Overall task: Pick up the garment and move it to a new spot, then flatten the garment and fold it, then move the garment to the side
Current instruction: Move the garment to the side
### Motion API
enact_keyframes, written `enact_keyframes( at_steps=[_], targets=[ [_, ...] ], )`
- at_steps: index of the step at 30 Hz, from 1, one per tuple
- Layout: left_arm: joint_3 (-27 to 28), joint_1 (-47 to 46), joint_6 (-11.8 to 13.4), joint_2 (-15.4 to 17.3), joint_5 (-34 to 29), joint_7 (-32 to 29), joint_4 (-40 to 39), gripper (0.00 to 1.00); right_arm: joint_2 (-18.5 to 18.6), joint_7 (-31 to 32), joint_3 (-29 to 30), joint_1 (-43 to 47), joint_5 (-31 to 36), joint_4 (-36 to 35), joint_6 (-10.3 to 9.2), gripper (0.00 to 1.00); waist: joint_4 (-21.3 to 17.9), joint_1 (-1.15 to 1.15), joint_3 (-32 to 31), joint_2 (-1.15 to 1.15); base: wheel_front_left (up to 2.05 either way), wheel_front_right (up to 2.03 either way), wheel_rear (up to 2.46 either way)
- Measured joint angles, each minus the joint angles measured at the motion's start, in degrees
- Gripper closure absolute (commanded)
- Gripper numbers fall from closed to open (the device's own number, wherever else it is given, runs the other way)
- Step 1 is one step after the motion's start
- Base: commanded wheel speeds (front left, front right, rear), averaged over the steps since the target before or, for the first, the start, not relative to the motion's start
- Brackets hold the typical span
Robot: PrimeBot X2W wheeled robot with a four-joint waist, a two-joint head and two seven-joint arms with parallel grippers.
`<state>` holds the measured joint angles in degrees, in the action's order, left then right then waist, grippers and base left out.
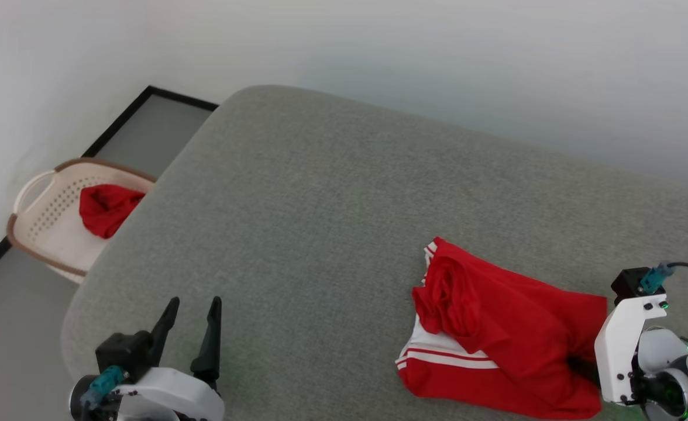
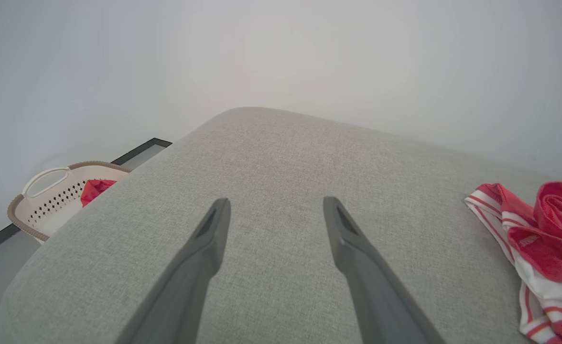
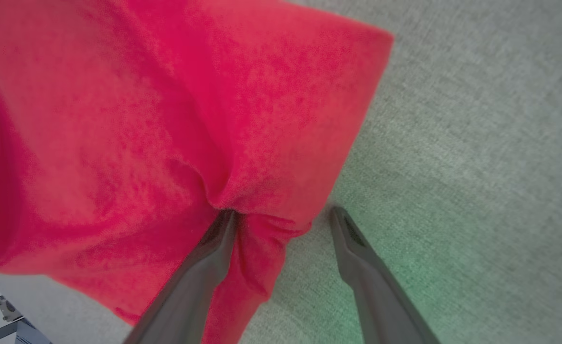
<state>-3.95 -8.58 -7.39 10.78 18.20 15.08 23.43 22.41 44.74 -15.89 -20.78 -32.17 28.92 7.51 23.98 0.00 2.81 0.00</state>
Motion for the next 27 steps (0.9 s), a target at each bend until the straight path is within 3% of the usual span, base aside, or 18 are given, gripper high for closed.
enact_keyframes(
  at_steps=[1,2,4,19,27],
  targets=[
    [-0.1,-0.1,0.0,-0.1,0.1,0.0,0.1,0.00,-0.1,0.8,-0.1,-0.3,0.0,0.1,0.00,0.00,0.3,0.00,0.3,0.00,0.00,0.00,0.00],
    [-0.1,-0.2,0.0,-0.1,0.2,0.0,0.3,0.00,0.0,1.6,-0.1,-0.7,-0.1,0.4,0.00,0.40,0.6,0.00,0.6,0.00,0.00,0.00,0.00],
    [-0.4,-0.5,0.0,-0.3,0.4,0.0,0.4,0.00,0.4,3.0,-0.6,-1.0,-0.6,0.2,-0.04,1.00,1.1,0.00,1.0,0.00,0.00,0.00,0.00],
    [-0.3,-1.6,0.0,-0.4,1.0,0.0,0.2,0.00,3.4,2.9,1.8,-2.7,-3.3,-0.6,0.20,1.00,-0.6,0.00,2.6,0.00,0.00,0.00,0.00],
    [-0.5,-4.2,0.0,0.1,0.9,0.0,-1.5,0.00,8.4,2.3,1.9,-6.2,-3.1,-2.3,0.03,1.00,-2.8,0.00,4.7,0.00,0.00,0.00,0.00]
  ],
)
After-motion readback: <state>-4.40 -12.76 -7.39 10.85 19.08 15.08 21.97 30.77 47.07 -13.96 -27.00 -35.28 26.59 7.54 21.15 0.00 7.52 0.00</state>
